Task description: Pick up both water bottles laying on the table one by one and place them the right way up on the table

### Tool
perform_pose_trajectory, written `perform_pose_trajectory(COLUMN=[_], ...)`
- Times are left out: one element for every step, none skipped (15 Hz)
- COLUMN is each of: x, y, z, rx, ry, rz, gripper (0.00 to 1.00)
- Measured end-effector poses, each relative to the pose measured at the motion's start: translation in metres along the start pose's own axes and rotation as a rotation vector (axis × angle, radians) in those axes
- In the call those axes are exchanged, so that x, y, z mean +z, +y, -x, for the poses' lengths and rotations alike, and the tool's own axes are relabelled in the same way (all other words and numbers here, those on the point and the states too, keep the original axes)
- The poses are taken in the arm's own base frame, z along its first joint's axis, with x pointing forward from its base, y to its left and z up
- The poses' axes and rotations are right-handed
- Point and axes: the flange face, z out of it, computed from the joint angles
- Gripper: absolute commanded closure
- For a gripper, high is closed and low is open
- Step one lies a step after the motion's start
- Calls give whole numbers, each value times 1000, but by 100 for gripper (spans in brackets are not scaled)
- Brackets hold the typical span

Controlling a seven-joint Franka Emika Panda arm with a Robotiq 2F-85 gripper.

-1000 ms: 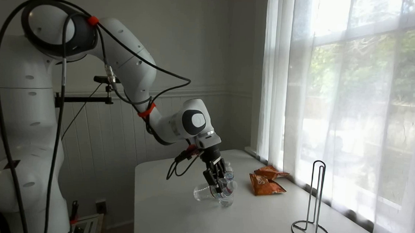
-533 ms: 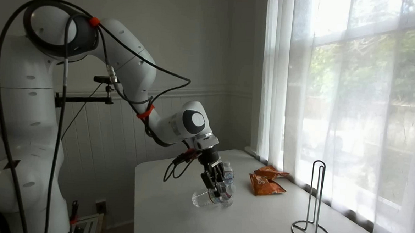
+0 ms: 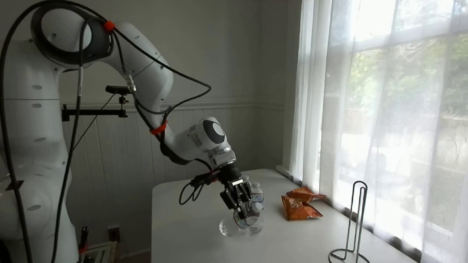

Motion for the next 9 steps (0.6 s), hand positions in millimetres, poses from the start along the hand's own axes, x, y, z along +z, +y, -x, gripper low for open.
perform_pose_trajectory(x=[-4,-7,-10,-13,-15,-17,-18,-20,-21], y=[-1,-2,-3,-3,-3,-3,-4,-4,-5], z=[4,9,13,18,23,28,32,36,41], rx=[0,-6,-14,-24,-34,-43,-51,-60,-67], ry=[27,57,83,112,140,166,190,217,243], rz=[6,15,25,36,46,52,57,63,67], gripper=[78,78,78,78,78,78,78,78,78])
